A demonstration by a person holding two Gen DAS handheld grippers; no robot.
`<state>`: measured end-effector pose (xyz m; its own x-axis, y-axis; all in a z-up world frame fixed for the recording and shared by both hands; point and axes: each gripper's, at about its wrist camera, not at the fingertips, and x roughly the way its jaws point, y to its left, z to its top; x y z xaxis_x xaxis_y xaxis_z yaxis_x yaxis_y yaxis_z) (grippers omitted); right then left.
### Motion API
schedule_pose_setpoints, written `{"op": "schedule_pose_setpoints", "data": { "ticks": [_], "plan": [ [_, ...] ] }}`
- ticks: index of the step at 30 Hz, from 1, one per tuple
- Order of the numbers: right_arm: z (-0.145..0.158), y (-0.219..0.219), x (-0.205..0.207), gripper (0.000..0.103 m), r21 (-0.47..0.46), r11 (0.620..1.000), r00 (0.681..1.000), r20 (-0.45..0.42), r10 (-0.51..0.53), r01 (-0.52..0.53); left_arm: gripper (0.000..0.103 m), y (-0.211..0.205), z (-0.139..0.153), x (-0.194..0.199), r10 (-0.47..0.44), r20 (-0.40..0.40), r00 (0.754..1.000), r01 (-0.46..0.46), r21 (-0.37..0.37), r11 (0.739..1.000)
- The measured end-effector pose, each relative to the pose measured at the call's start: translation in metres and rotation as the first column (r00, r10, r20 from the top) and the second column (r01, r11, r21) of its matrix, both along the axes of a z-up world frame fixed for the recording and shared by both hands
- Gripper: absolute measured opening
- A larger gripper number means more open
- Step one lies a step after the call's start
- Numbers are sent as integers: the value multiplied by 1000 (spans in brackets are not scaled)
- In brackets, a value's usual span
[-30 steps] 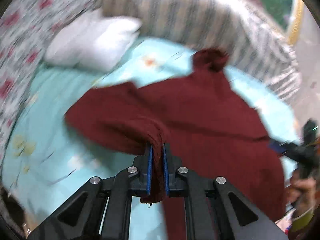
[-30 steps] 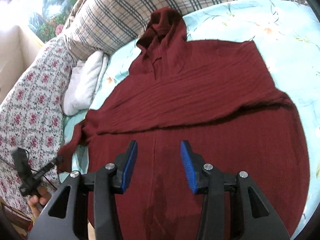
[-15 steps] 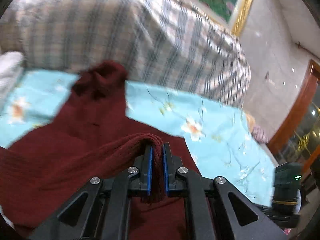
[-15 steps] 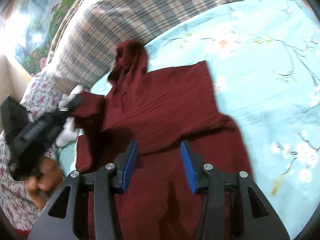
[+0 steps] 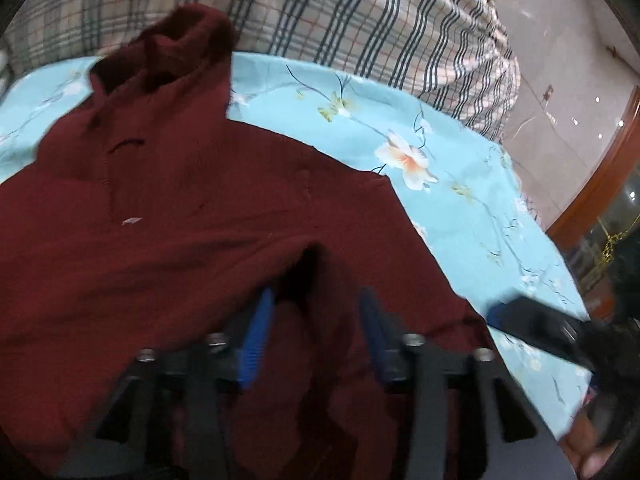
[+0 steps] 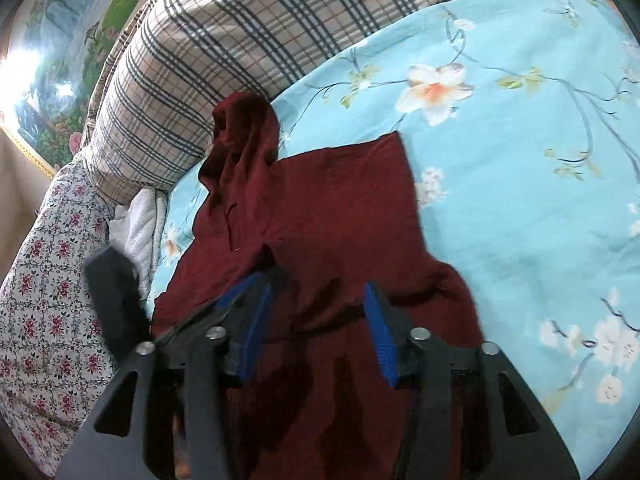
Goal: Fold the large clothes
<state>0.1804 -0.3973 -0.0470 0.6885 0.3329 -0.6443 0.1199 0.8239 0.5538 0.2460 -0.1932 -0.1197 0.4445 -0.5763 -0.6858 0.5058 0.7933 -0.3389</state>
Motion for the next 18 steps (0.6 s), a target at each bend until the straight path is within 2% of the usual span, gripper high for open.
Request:
{"op": "schedule_pose_setpoints", "data": {
  "ticks": [5,8,11,13,15,17,18],
  "plan": [
    [-12,10,20,55,21,999,999,-26,40,-39,53,62,13,-42,39,45,998,-39,18,999],
    [-19,9,33,55,16,999,998,-43,43,-42,56,115,15,-60,125,71,990,-129,56,990],
    [-23,7,43,55,1,999,998,-57,39,-39,59,172,13,-70,268,106,958,-279,108,954],
    [-26,5,51,55,-19,999,997,-75,35,-36,59,210,11,-73,375,140,916,-394,151,907],
    [-33,8,62,55,-32,998,993,-111,47,-51,60,240,4,-70,445,138,885,-464,169,869],
    [-41,16,75,54,-66,995,987,-146,65,-75,59,257,-6,-62,482,99,870,-492,191,849],
    [-43,20,80,50,-80,993,985,-158,75,-88,59,261,-10,-59,490,91,867,-498,198,844]
  ]
}}
